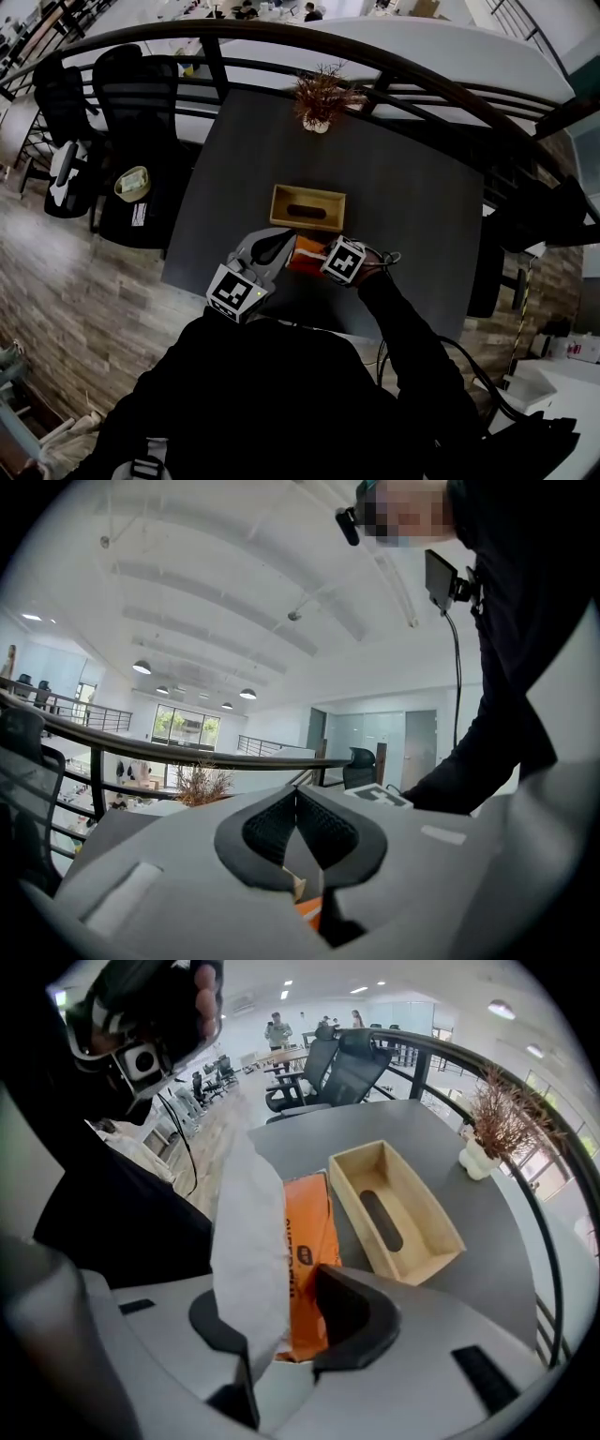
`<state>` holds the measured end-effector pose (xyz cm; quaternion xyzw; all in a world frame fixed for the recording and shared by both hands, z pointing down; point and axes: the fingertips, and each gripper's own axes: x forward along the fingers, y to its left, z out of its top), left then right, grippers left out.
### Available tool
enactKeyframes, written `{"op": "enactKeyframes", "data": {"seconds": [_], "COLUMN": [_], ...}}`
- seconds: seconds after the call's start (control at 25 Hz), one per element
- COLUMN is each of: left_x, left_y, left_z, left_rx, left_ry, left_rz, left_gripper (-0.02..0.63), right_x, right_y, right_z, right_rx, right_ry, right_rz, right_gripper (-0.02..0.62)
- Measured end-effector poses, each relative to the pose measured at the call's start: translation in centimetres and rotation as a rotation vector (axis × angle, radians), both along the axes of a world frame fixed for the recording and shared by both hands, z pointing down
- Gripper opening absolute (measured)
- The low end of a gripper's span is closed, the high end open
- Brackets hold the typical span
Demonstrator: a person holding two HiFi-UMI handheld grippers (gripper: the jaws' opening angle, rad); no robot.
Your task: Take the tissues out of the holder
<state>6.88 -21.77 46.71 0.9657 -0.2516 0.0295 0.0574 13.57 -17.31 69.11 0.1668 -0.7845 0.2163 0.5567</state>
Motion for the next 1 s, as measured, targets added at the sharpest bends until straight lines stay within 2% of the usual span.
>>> {"op": "enactKeyframes", "data": {"seconds": [0.16,0.4,0.6,0.8,0.88,1.0], "left_x": [0.1,0.1,-0.1,-0.3,-0.2,0.1], "left_y": [0.9,1.6,2.0,2.1,2.0,1.7], "left_z": [0.3,0.5,0.7,0.7,0.7,0.6], "left_rx": [-0.009,-0.012,-0.020,-0.022,-0.017,-0.010], "left_ry": [-0.012,-0.024,-0.028,-0.026,-0.028,-0.028], "left_rz": [0.009,0.017,0.016,0.022,0.023,0.028], "left_gripper": [0.006,0.006,0.006,0.006,0.006,0.008], "right_x": [0.1,0.9,0.7,0.4,0.3,0.4], "right_y": [1.1,1.0,0.9,1.3,1.5,1.5], "right_z": [3.8,8.0,8.2,7.2,5.7,2.2], "right_rx": [-0.009,0.026,0.027,0.024,0.028,0.084], "right_ry": [0.054,0.114,0.093,0.074,0.034,-0.061], "right_rz": [-0.013,-0.021,-0.013,-0.033,-0.031,-0.012], "right_gripper": [0.143,0.153,0.159,0.231,0.260,0.280]}}
